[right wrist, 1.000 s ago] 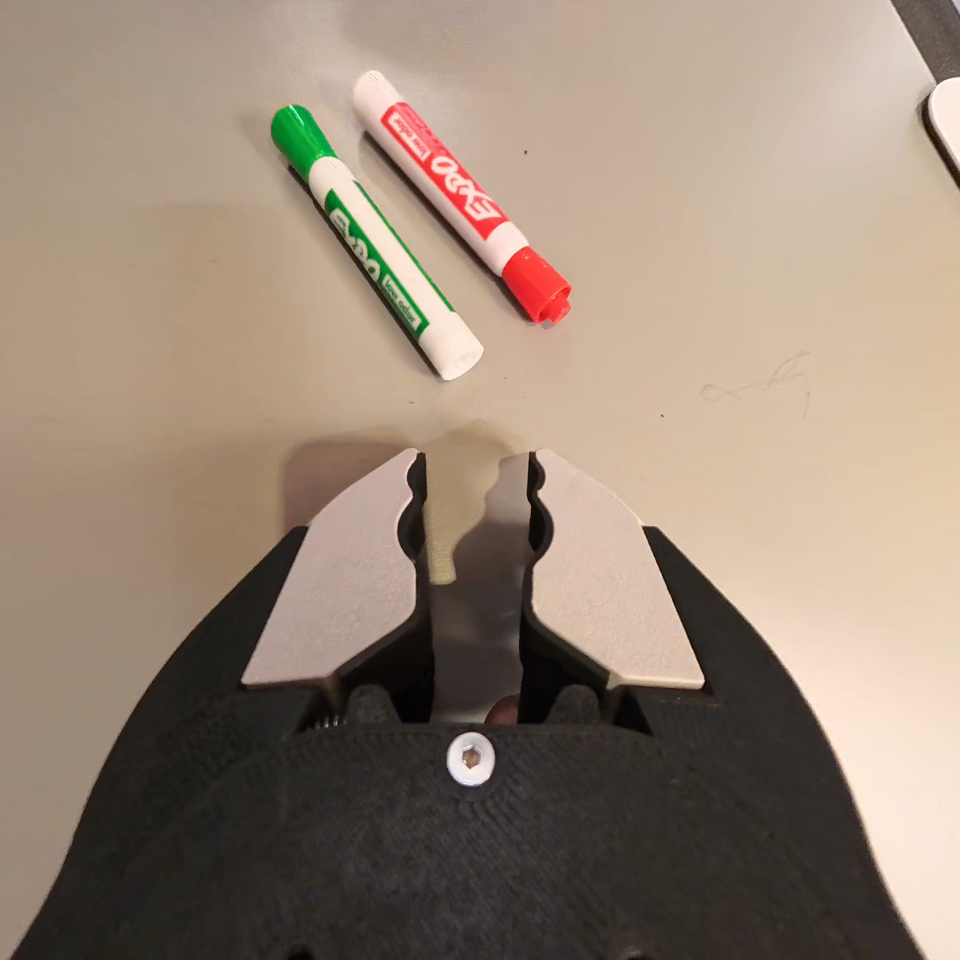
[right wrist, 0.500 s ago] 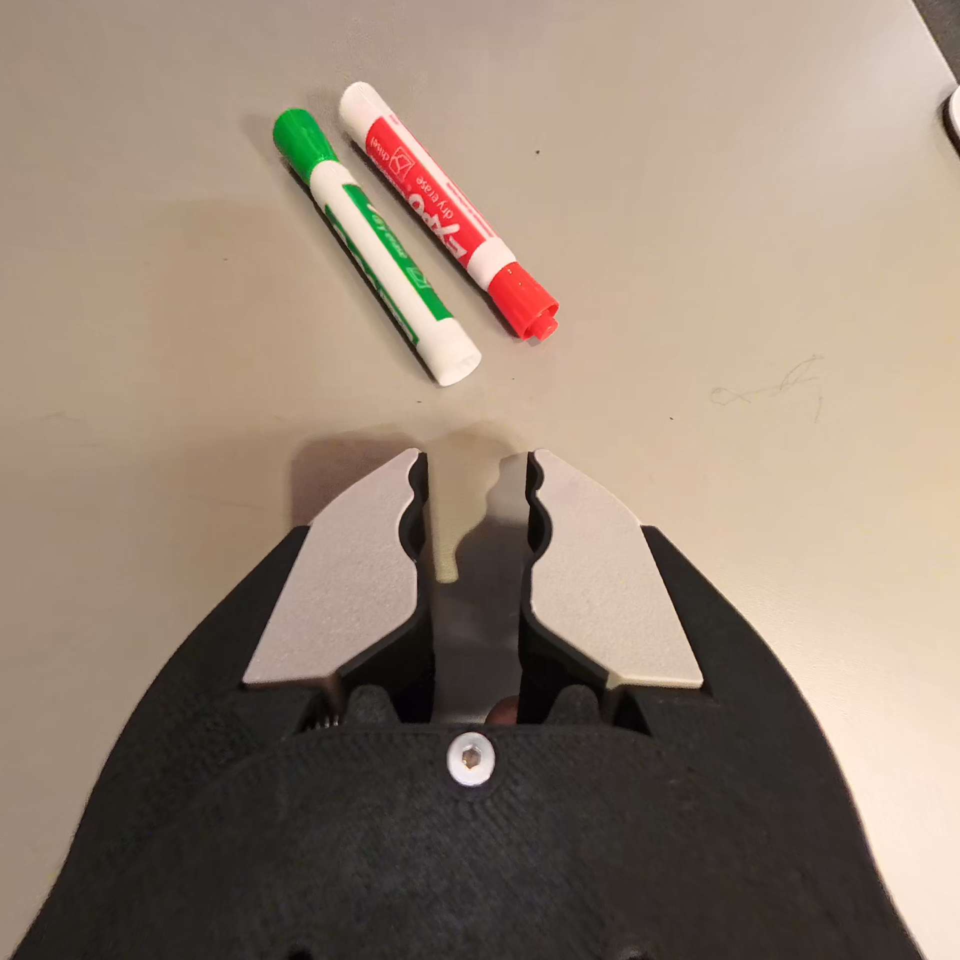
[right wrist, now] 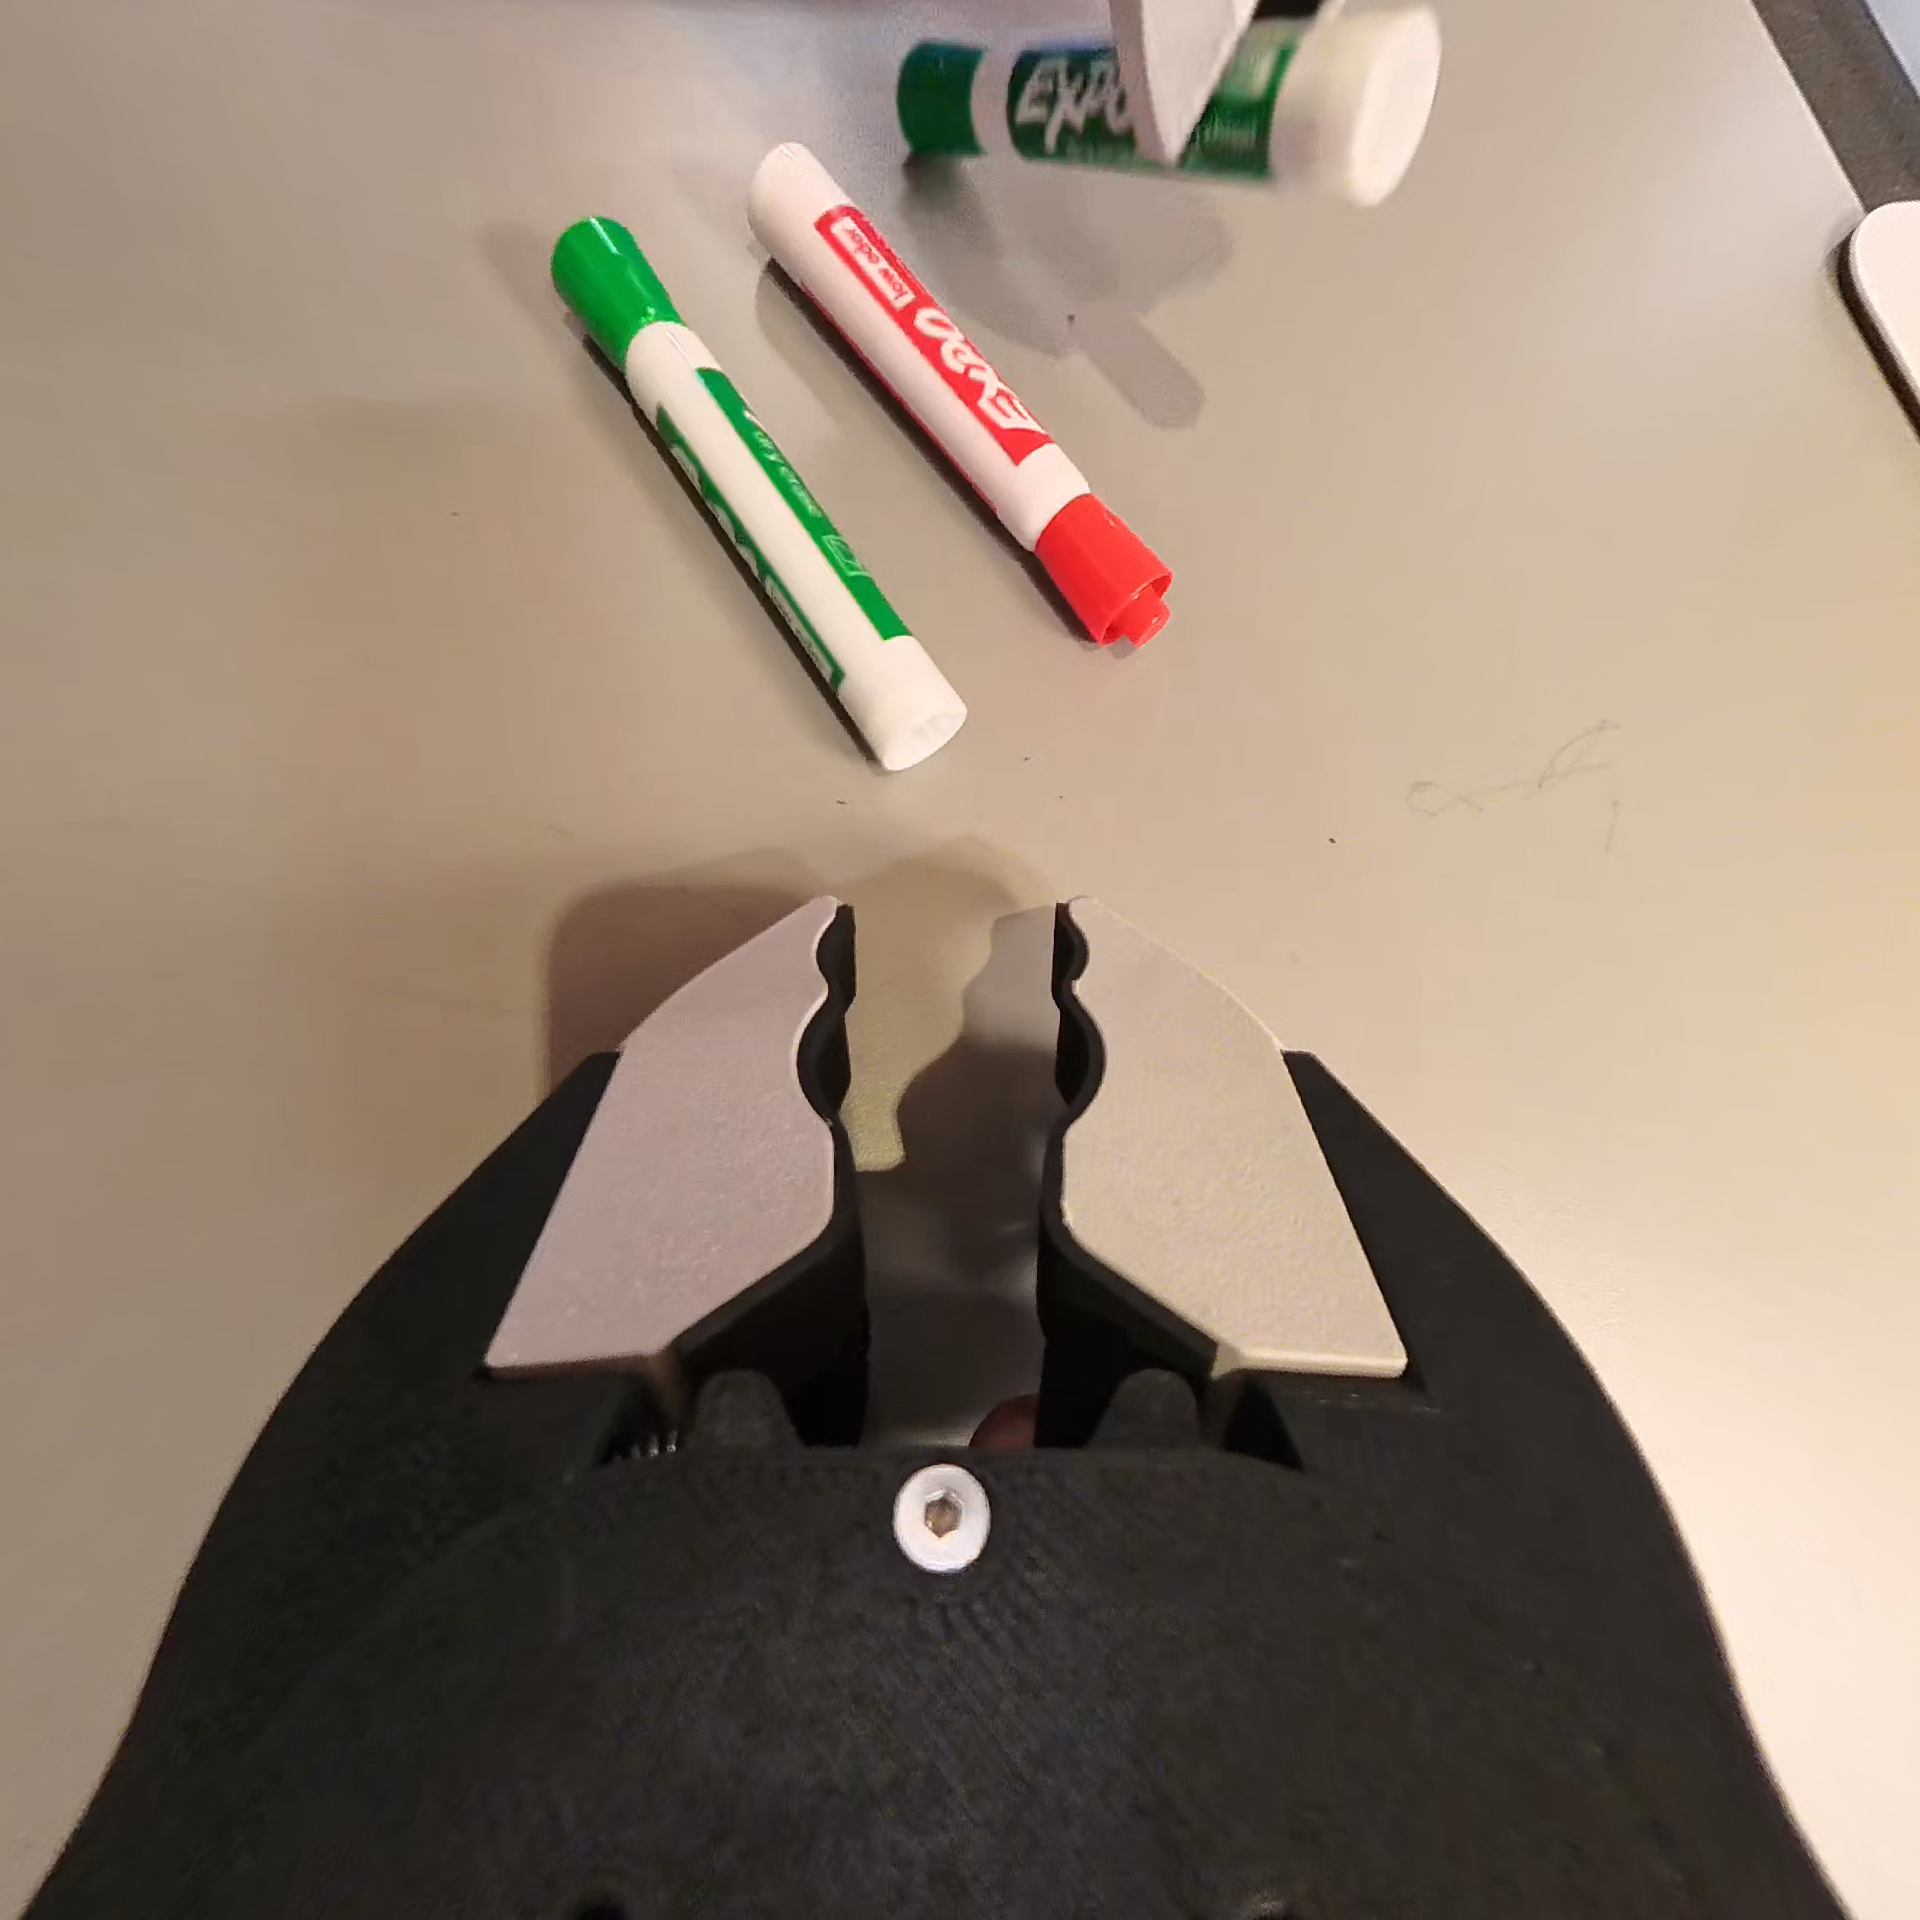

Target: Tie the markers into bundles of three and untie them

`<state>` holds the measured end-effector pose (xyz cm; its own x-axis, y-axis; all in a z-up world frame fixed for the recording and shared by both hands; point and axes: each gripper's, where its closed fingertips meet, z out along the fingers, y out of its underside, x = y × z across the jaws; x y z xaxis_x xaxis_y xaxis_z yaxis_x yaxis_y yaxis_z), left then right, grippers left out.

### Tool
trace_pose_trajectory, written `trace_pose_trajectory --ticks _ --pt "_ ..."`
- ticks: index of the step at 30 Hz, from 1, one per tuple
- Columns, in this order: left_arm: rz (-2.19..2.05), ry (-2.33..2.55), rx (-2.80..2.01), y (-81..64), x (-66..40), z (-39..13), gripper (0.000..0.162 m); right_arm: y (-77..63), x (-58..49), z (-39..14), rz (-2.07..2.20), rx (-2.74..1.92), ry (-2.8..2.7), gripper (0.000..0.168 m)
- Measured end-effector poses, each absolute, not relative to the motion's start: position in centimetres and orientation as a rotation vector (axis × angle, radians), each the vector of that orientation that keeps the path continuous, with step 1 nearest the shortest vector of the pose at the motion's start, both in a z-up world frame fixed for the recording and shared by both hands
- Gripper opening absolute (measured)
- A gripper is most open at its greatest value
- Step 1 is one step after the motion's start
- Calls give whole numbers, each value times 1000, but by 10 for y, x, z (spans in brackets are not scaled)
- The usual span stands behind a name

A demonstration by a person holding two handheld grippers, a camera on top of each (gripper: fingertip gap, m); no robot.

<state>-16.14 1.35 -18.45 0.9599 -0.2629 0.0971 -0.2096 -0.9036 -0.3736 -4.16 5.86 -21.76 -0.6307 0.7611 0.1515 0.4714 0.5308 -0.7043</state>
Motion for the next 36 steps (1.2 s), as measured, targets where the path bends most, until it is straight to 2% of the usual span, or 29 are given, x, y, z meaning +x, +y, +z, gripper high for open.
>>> trace_pose_trajectory --ticks 5,10,13,18,21,30,36 --pt "-289 329 -2770 20 -157 -203 19 58 -40 -218 883 -997 -2335 36" --pt "-313 310 -2740 19 -155 -204 39 57 -40 -217 882 -992 -2335 36" --pt "-227 254 -2627 10 -165 -164 48 58 -40 -217 882 -992 -2334 36" --pt "121 28 -2490 -74 -223 -75 48 57 -39 -217 882 -985 -2334 36" --pt "358 -239 -2535 -159 -279 -58 46 57 -39 -217 883 -985 -2335 36" --pt "507 -844 -2948 -359 -336 -177 41 57 -40 -219 895 -1023 -2353 37" --pt "529 -879 -2951 -375 -334 -197 39 57 -41 -219 896 -1027 -2353 36"
